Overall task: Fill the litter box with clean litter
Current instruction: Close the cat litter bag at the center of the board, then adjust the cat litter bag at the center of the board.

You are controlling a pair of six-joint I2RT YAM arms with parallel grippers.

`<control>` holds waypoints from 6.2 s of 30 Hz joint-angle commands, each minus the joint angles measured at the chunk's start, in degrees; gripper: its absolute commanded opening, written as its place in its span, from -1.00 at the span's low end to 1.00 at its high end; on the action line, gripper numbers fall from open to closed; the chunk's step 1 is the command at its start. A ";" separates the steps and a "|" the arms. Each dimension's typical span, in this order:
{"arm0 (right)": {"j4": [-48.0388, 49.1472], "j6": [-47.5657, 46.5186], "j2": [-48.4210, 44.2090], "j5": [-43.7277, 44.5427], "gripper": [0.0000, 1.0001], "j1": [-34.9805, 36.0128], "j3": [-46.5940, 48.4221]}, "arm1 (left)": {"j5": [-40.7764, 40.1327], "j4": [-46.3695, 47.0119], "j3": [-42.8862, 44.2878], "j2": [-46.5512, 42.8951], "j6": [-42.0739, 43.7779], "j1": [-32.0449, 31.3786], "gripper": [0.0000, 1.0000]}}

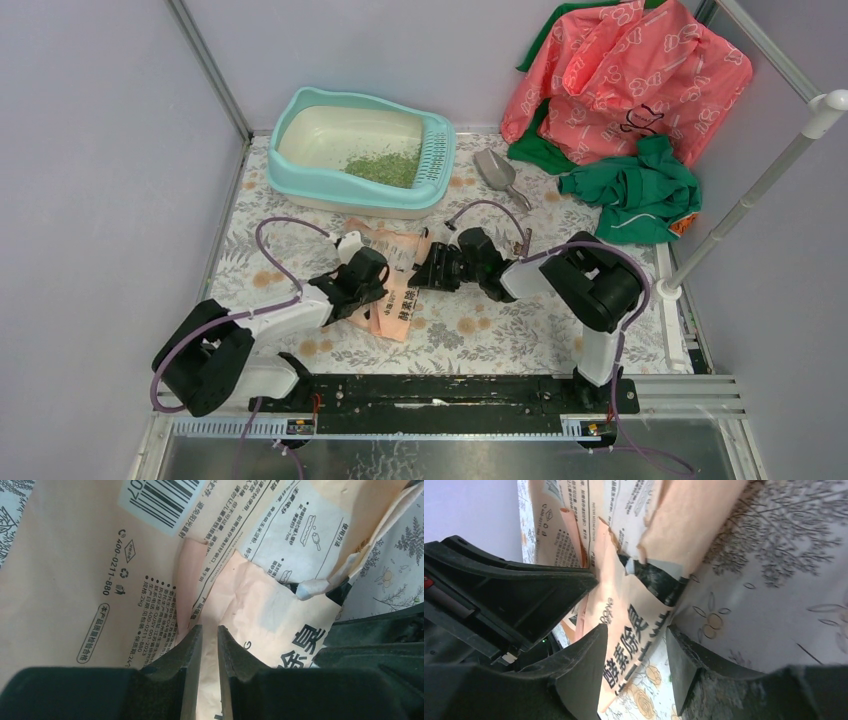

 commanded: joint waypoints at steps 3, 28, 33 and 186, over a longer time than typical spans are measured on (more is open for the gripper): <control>2.61 2.07 5.96 1.85 0.09 3.41 0.52 | 0.80 0.54 -3.04 1.70 1.31 2.00 -0.51; 38.06 17.17 14.64 4.08 -0.25 -1.38 -10.02 | 2.34 0.18 -4.45 -1.72 1.65 3.31 -0.51; 36.36 17.05 14.86 3.99 -0.31 -1.87 -7.39 | 2.49 0.19 -4.45 -1.88 1.74 3.34 -0.51; -98.08 -46.23 -8.03 53.24 -1.00 21.49 74.95 | 7.36 -17.13 3.66 -27.92 2.62 5.78 0.14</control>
